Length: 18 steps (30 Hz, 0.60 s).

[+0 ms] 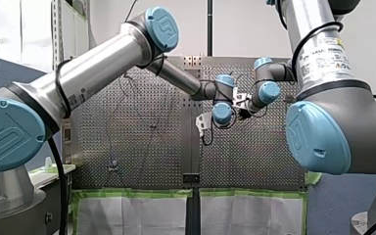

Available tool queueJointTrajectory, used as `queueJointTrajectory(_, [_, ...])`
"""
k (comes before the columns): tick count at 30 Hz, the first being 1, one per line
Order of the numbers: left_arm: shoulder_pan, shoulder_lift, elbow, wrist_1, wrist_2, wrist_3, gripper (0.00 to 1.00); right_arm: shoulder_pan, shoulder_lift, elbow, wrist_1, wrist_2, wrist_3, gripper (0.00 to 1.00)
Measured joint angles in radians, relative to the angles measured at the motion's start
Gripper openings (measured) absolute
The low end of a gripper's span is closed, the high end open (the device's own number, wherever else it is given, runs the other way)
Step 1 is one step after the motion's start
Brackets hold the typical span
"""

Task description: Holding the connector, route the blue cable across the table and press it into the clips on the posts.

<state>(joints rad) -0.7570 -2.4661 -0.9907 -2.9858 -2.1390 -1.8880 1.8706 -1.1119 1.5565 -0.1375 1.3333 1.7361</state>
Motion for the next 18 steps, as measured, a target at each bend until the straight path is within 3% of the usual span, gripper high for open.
queueJointTrajectory(6, [0.001, -0.045, 0.047, -0.038, 0.0, -0.01, 1.0, -0.001, 0.001, 0.0, -0.003, -0.002, 0.003, 0.0])
queueJointTrajectory(15, [-0.004, -0.108, 0.122, -0.04, -0.008, -0.023, 1.0, -0.003, 0.002, 0.0, -0.015, -0.002, 0.004, 0.0])
queueJointTrajectory(16, [-0.004, -0.11, 0.129, -0.04, -0.01, -0.024, 0.97, -0.004, 0.003, 0.0, -0.016, -0.002, 0.004, 0.0])
queueJointTrajectory(17, [-0.004, -0.112, 0.139, -0.04, -0.012, -0.025, 0.86, -0.004, 0.003, 0.0, -0.016, -0.002, 0.004, 0.0])
queueJointTrajectory(18, [-0.005, -0.113, 0.146, -0.04, -0.015, -0.025, 0.86, -0.004, 0.003, 0.0, -0.016, -0.002, 0.003, 0.0])
